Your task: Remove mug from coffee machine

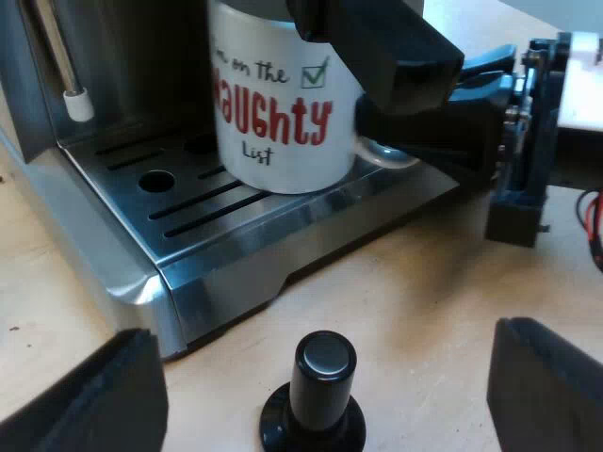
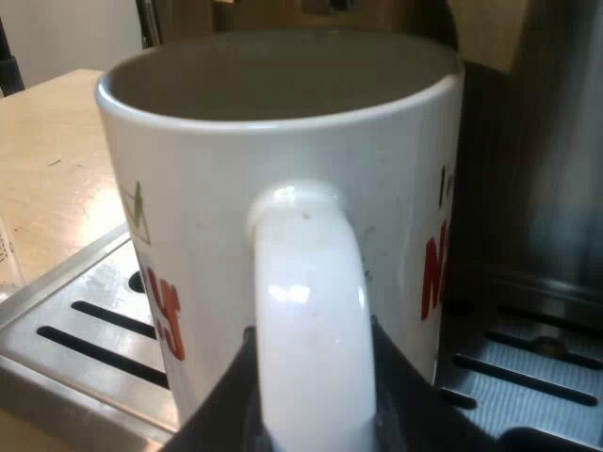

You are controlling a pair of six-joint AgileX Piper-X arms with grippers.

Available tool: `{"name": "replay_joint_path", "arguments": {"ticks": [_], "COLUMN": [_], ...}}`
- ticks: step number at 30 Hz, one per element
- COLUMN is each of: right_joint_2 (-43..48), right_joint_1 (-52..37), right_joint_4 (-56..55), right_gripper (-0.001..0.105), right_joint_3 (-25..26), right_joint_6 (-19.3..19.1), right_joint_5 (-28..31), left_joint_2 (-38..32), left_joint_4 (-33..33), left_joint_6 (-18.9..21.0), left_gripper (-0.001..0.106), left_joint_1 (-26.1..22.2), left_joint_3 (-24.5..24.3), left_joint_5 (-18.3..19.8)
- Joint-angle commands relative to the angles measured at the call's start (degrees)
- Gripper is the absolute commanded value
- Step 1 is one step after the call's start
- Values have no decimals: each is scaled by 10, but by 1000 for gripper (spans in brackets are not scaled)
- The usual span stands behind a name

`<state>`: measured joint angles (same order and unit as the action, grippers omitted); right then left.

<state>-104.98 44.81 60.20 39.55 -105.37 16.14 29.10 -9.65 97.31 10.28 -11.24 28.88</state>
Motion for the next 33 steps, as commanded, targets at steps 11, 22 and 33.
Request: {"name": "replay_joint_path", "arguments": {"ticks": [11,22,33], "right_joint_2": [67,107,122], "right_joint_1": [9,9,15], "right_joint_4": [29,57,56], "right_gripper": [2,2,2], "right_joint_3": [-71,-112,-112], "right_joint_6": [-3,-3,-3], "right_joint_5": [14,20,20], "left_joint_2": [0,0,0], "left_joint_4": [6,6,6], "left_joint_6": [6,6,6], "left_gripper": [72,72,72], "left_joint_1": [2,2,2], "left_joint_3": [0,0,0], "left_joint_5": [5,5,5]}}
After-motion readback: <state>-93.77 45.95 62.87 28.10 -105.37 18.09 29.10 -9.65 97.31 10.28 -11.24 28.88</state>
